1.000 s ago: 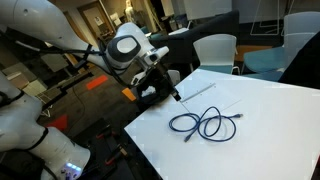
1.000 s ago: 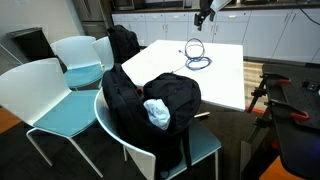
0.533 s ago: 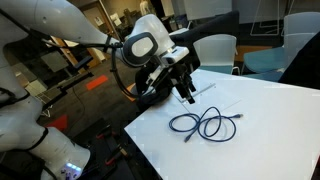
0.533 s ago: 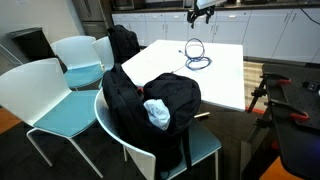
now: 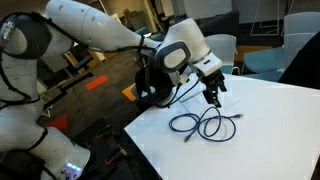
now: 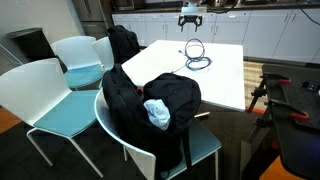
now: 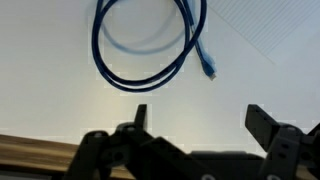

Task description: Pick up the blue cable and move it to the right side of the table.

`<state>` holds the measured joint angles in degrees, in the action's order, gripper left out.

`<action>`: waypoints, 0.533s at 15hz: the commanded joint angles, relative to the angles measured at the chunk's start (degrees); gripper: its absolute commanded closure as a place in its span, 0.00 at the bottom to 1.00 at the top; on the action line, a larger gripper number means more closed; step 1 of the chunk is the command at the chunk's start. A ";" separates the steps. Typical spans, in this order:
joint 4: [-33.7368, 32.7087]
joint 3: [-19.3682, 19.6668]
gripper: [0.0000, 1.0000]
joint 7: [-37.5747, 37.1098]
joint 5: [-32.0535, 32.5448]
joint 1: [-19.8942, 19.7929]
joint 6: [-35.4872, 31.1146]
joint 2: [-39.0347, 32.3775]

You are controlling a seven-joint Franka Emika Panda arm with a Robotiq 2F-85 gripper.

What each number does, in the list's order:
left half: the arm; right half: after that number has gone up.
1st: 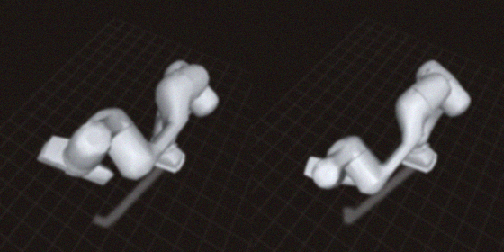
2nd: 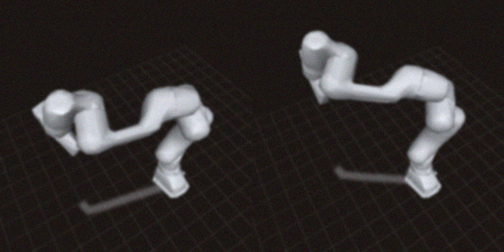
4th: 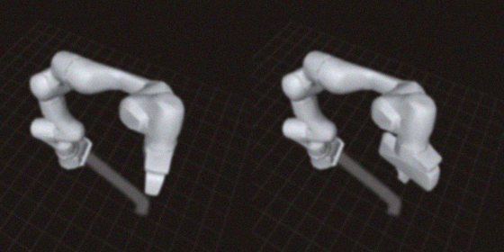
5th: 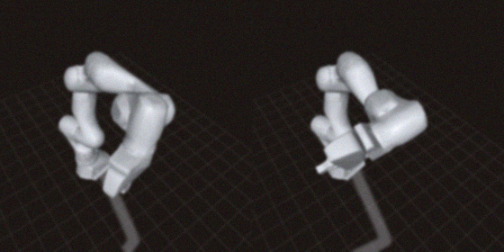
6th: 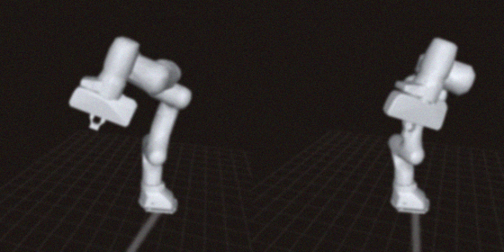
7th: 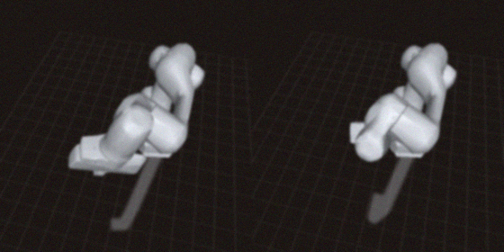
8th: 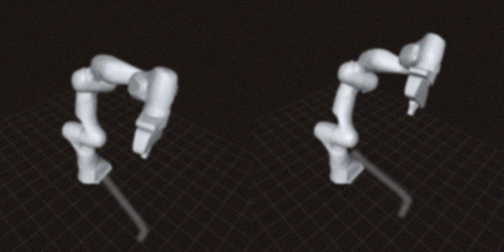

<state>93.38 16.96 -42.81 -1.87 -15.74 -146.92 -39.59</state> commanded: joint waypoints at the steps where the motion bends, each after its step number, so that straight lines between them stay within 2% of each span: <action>1: -1.22 1.11 0.00 0.43 -1.38 0.87 0.16 -1.20; 3: -1.83 1.10 0.00 0.35 -1.43 0.86 0.17 -1.58; 8: -4.49 2.69 0.00 -5.45 -3.43 1.53 -7.80 -8.10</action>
<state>91.57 18.03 -45.54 -3.08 -15.22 -151.07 -43.38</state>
